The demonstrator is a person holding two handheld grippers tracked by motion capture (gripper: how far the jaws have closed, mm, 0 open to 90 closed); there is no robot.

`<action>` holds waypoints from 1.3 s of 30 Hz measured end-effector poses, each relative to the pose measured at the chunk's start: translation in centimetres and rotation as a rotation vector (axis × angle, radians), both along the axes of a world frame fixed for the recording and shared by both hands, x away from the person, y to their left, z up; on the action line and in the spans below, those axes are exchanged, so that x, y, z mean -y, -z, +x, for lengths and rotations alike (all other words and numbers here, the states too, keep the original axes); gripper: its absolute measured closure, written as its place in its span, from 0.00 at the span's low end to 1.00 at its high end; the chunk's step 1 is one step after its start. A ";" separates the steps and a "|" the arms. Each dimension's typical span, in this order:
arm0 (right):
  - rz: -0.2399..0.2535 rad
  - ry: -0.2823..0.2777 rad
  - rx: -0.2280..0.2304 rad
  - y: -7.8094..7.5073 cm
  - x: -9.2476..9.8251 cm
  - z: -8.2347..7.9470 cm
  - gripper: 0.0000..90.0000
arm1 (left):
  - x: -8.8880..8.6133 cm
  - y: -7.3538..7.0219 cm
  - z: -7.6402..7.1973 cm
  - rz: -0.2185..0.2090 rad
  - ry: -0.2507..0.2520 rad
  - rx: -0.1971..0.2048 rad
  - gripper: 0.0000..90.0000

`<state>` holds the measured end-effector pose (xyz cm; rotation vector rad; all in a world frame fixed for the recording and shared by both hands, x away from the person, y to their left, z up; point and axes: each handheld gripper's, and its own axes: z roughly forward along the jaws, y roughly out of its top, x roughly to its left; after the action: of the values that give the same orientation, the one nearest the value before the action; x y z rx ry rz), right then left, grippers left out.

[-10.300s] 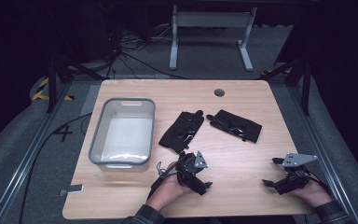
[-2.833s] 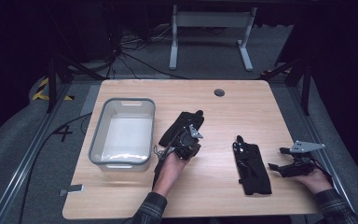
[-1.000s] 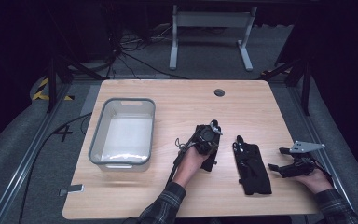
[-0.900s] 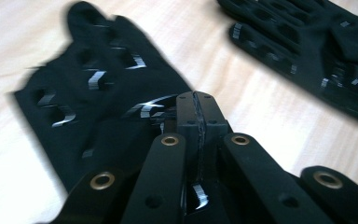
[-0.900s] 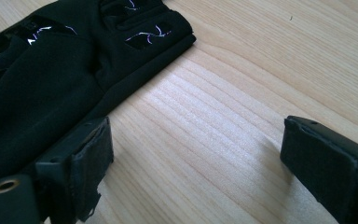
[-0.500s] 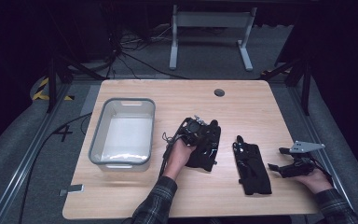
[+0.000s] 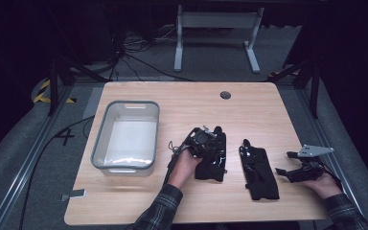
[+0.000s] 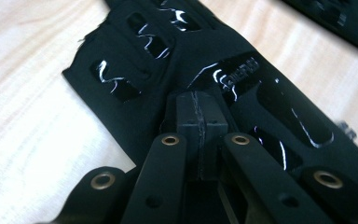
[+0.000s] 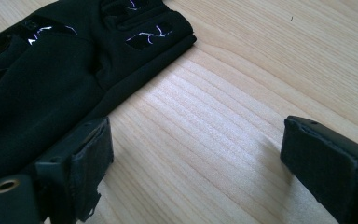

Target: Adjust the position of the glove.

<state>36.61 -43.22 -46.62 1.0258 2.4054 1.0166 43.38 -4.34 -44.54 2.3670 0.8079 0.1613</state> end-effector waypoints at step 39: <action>0.020 -0.304 -0.053 -1.3 -6.1 -0.4 1.00 | -0.5 0.3 -5.4 -0.016 0.143 -0.008 1.00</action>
<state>36.19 -37.09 -45.30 0.7139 2.6548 1.1252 38.03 -3.87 -44.87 2.4019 0.6383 0.0857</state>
